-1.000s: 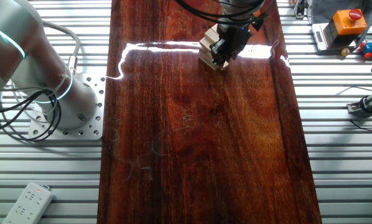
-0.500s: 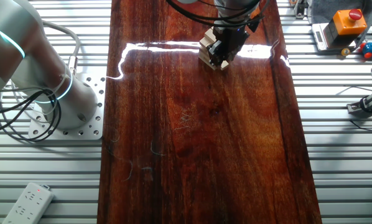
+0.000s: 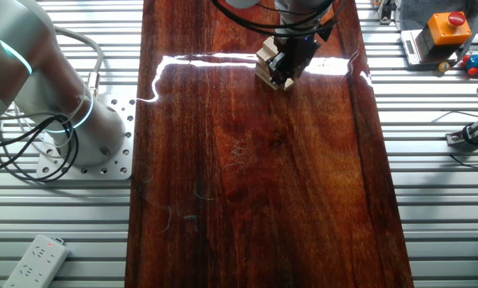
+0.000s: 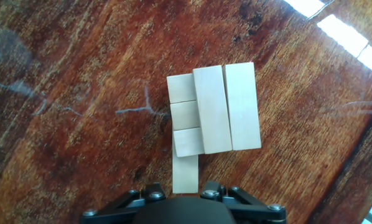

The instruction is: Play Jenga

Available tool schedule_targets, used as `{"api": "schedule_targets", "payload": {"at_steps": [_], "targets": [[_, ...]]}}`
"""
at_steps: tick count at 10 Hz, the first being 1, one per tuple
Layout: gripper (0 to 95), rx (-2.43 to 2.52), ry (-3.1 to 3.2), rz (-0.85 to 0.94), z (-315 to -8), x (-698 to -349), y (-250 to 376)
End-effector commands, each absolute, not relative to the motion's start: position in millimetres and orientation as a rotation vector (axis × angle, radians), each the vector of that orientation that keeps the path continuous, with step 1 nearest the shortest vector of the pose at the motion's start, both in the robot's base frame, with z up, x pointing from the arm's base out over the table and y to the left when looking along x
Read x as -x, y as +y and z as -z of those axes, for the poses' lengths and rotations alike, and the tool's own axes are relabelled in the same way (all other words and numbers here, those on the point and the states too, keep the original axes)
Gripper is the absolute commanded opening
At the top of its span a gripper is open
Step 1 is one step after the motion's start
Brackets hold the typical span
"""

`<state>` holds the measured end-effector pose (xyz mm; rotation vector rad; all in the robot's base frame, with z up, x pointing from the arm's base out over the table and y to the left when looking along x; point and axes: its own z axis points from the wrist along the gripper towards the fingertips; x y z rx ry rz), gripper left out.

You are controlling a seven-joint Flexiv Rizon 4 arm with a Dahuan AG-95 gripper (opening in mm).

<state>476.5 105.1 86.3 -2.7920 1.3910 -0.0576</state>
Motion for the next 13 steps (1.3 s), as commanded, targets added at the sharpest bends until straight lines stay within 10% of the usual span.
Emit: {"api": "schedule_targets", "payload": {"at_steps": [1, 13], "targets": [[38.0, 2.793, 1.391, 0.060, -84.3, -476.9, 105.4], [38.0, 2.803, 1.370, 0.065, -76.8, -478.4, 109.9]]}}
